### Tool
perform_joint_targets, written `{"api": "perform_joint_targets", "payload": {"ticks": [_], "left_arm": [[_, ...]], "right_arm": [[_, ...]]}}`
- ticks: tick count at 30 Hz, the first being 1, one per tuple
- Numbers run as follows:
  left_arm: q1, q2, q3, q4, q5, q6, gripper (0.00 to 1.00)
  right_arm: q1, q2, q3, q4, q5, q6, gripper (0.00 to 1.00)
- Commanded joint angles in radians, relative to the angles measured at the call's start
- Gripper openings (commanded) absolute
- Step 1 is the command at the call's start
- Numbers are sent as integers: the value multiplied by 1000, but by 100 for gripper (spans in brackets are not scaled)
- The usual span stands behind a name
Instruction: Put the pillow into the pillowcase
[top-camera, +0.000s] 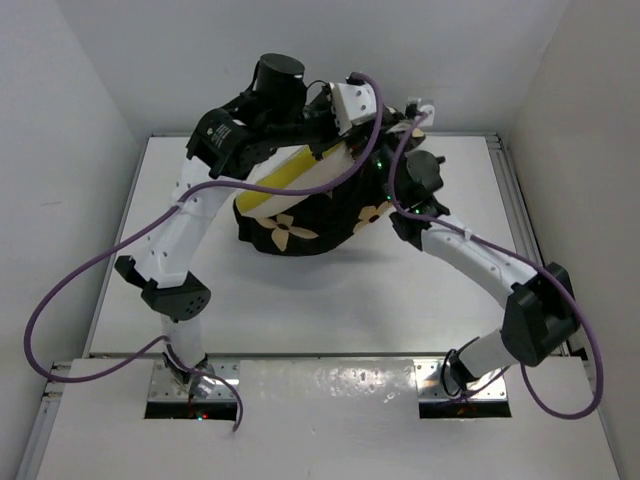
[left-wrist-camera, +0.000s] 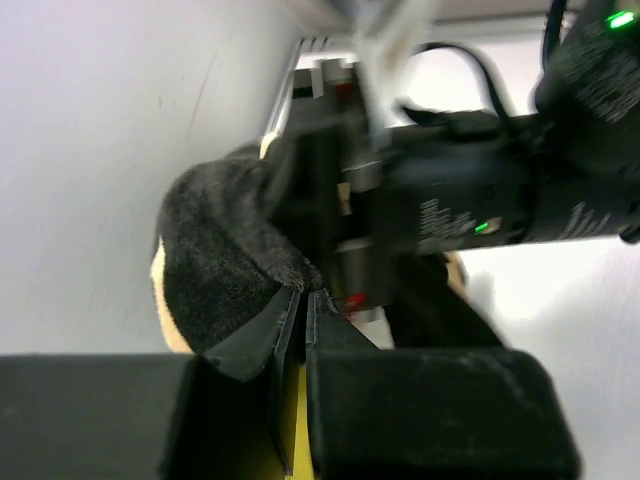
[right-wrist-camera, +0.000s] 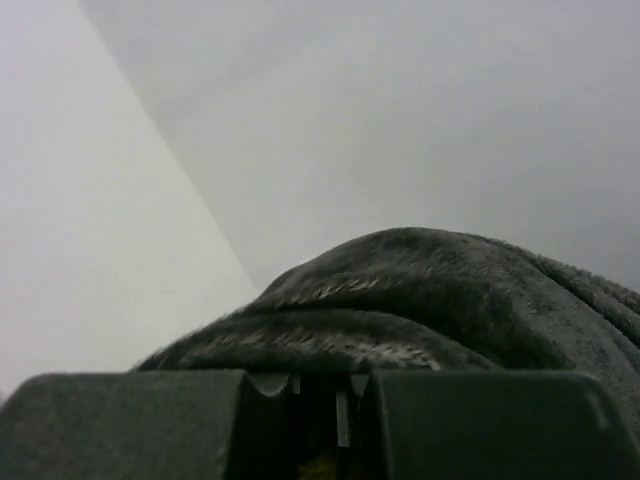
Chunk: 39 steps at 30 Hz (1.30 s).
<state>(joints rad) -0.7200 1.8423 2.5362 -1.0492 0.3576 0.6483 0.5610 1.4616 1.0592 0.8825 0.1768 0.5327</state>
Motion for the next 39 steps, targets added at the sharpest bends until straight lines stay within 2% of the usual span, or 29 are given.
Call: {"api": "perform_joint_targets", "payload": {"ticks": [1,6,11,12,15,16,17,18,20,21,22,23,24,25,26,28,30,31,32,33,34,35,38,39], "left_arm": [[-125,-78,-27,-97,155,-58,0],[-85,-133,-54,-98,84,-39,0],[-15,-167,-109,-103,55,-39,0],[-7,-169,-113,-98,52,-50,0],[31,-170,-160,-60,-9,-70,0],[65,-166,-210,-26,-31,-79,0],[86,-163,-241,-5,-37,-96,0],[102,-160,-270,17,-42,-107,0],[163,-144,-350,93,-54,-145,0],[183,-140,-367,116,-52,-162,0],[221,-118,-370,153,-52,-192,0],[237,-108,-364,167,-49,-208,0],[249,-101,-355,176,-49,-219,0],[255,-88,-331,187,-51,-232,0],[251,-81,-317,190,-52,-236,0],[226,-68,-300,198,-54,-246,0],[203,-55,-292,201,-46,-256,0],[179,-42,-284,206,-43,-263,0],[166,-34,-277,209,-42,-271,0],[145,-26,-269,209,-37,-274,0],[133,-14,-263,207,-40,-274,0],[122,-9,-260,207,-42,-274,0],[94,-2,-257,198,-65,-269,0],[88,-2,-260,198,-77,-268,0]], "right_arm": [[-49,161,128,-333,309,-42,0],[-108,192,137,-477,355,76,0],[-128,146,76,-485,293,44,0],[-127,138,68,-497,265,39,0],[-142,91,45,-517,8,9,0],[-142,66,44,-546,-129,-43,9],[-135,53,45,-574,-173,-86,29],[-131,37,48,-615,-219,-126,68],[-124,-15,48,-767,-329,-262,84],[-122,-41,44,-828,-389,-305,98],[-124,-73,26,-955,-442,-401,99],[-128,-149,7,-1009,-561,-449,99],[-134,-197,-14,-1095,-610,-503,95],[-156,-246,-72,-1112,-644,-510,85],[-170,-339,-106,-1125,-710,-511,57],[-188,-438,-212,-1097,-691,-440,0],[-193,-556,-289,-1062,-651,-415,1],[-191,-585,-327,-1012,-599,-363,17],[-190,-604,-411,-987,-541,-328,65],[-188,-610,-451,-929,-440,-266,77],[-184,-601,-493,-891,-415,-235,89],[-168,-587,-557,-845,-401,-211,99],[-63,-529,-648,-592,-350,-157,99],[-32,-511,-659,-453,-347,-157,99]]}}
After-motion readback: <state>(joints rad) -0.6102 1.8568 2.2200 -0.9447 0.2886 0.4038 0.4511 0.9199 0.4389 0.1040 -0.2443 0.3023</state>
